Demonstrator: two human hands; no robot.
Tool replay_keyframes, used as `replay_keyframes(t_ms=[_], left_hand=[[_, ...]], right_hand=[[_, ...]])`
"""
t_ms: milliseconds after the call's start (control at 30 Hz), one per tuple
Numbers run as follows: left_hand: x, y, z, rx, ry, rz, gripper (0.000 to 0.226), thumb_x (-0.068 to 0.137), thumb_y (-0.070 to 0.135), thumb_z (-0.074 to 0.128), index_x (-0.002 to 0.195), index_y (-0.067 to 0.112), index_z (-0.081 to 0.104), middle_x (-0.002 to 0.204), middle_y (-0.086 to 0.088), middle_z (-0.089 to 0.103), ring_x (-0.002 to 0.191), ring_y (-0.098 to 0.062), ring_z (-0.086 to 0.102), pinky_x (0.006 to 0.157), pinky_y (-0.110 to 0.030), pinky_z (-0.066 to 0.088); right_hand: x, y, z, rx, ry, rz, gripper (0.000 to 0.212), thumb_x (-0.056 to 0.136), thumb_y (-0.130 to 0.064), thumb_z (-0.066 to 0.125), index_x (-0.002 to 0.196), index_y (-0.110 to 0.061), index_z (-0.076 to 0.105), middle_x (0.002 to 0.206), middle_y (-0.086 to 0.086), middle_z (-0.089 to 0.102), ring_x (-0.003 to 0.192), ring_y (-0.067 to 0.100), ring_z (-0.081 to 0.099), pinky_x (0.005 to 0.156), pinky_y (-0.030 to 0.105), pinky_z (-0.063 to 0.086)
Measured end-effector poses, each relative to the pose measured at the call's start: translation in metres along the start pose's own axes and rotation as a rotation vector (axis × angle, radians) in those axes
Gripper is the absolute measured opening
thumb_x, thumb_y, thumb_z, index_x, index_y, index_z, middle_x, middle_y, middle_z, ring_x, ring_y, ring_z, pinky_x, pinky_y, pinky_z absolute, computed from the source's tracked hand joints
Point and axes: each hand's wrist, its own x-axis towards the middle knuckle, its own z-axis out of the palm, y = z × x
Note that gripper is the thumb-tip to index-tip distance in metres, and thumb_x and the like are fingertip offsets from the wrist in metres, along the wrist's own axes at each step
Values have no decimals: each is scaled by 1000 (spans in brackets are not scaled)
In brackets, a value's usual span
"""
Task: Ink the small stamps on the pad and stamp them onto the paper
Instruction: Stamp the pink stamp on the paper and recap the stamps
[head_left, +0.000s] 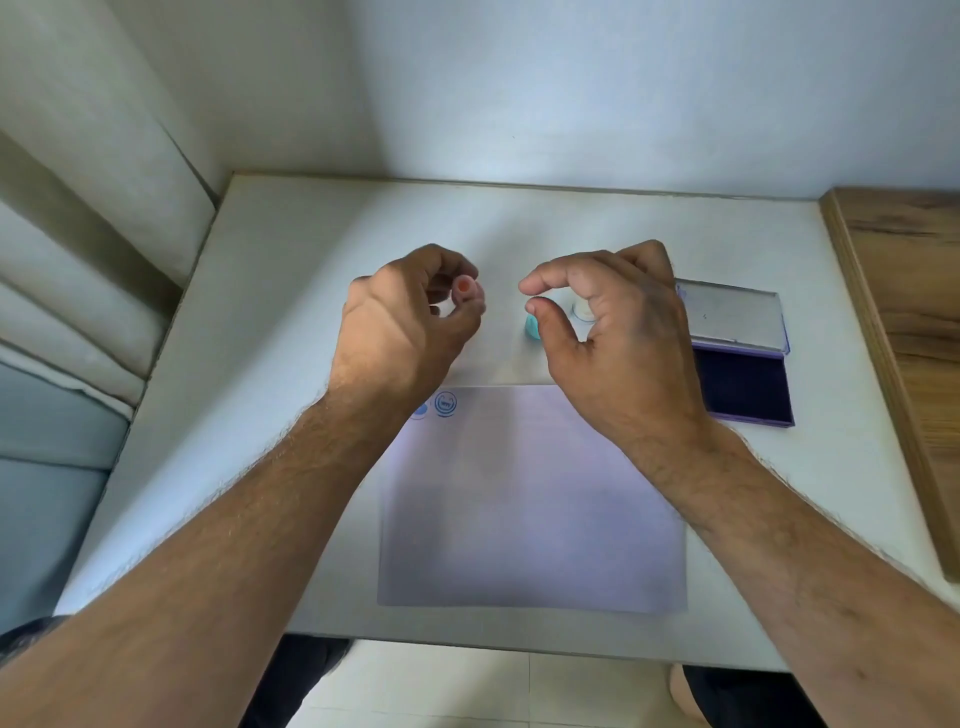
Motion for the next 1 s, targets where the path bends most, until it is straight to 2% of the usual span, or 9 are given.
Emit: replay_keyframes(t_ms=[133,233,333,500,600,700,767,867,1000], left_hand=[[-5,9,-1,-105,30,113,4,85,28,67,88,29,70,79,18,72,72,2,69,62,-10,51],[-8,13,-2,-69,53,278,8,85,23,69,91,26,72,82,13,69,75,2,64,62,-5,46],[-10,14,-1,-48,48,377,14,84,22,71,97,25,73,84,11,68,74,0,60,62,-4,42],[-9,12,-2,-125,-7,357,41,82,27,74,121,31,62,95,14,70,77,-8,63,68,-10,48],[-7,13,-4,-253,-28,329,51,76,27,84,121,30,60,103,15,69,95,-7,66,79,-16,51],[-7,13,-4,-381,-58,326,36,75,16,84,106,25,68,104,9,71,99,-14,70,83,-29,57],[-6,13,-4,-397,-62,318,31,75,13,83,100,27,70,102,8,72,95,-10,71,79,-26,57],[-5,11,-5,-395,-68,318,34,75,10,83,102,26,71,101,7,73,94,-7,71,80,-25,57],[-5,10,-4,-386,-81,348,36,77,7,81,107,24,71,102,6,73,94,-10,72,81,-32,59]], right_hand=[[1,-6,-1,90,20,18,20,88,-27,70,104,-16,71,94,-6,74,87,11,50,67,13,37],[3,-9,-2,255,0,112,30,85,-42,72,106,-21,69,86,-7,73,65,-4,52,62,9,40],[4,-8,-1,375,-21,216,24,81,-37,76,100,-23,71,80,-8,74,60,-2,57,59,9,42],[8,-6,-3,486,-30,375,18,77,-38,78,91,-27,74,74,-10,74,66,5,66,62,19,51],[12,-5,-5,680,-16,514,11,77,-33,76,83,-23,75,57,-12,67,48,5,55,53,23,45],[14,-4,-4,938,-34,664,8,86,-16,72,79,-13,75,53,-3,66,41,13,47,46,24,40],[14,-2,-3,997,-66,722,10,88,-14,70,81,-9,75,57,1,68,42,14,47,45,24,40],[14,-1,-2,1038,-76,756,10,88,-15,70,84,-8,75,62,3,70,43,14,48,45,24,41],[15,0,-2,1067,-88,757,12,88,-19,71,91,-9,76,67,5,71,45,14,49,47,25,44]])
